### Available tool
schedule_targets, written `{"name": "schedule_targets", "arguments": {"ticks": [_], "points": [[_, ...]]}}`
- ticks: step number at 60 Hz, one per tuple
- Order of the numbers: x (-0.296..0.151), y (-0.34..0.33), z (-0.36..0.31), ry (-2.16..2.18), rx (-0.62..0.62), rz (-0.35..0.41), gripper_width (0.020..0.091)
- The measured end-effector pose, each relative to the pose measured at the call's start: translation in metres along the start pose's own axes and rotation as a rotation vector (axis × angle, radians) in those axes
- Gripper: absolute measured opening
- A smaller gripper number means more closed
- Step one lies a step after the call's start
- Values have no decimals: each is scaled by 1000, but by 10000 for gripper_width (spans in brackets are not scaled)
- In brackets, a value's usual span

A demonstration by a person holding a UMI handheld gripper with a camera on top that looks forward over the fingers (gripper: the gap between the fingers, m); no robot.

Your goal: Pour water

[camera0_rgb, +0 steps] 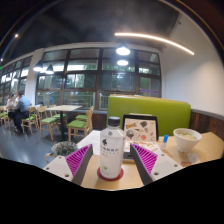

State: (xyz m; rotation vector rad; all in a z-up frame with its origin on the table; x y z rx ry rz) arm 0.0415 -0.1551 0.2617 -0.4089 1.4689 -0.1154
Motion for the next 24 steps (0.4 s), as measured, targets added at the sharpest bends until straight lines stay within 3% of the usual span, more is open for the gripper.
{"name": "schedule_targets", "arguments": {"ticks": [7,16,24], "points": [[0,-99,0,-28,23,29,835],[10,-231,-17,-37,-39,87,832],[47,-338,-32,-42,-127,24,831]]}}
Point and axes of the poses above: the point between the fingertips, and its own axes, seen from behind it with the camera up: z to the right, x down, y forward, the way the camera looks, the point moved 4 cm from there along -y, backward, against the way the camera looks, and after that the axes turned 14 degrees about -z, right-handed, at the moved point
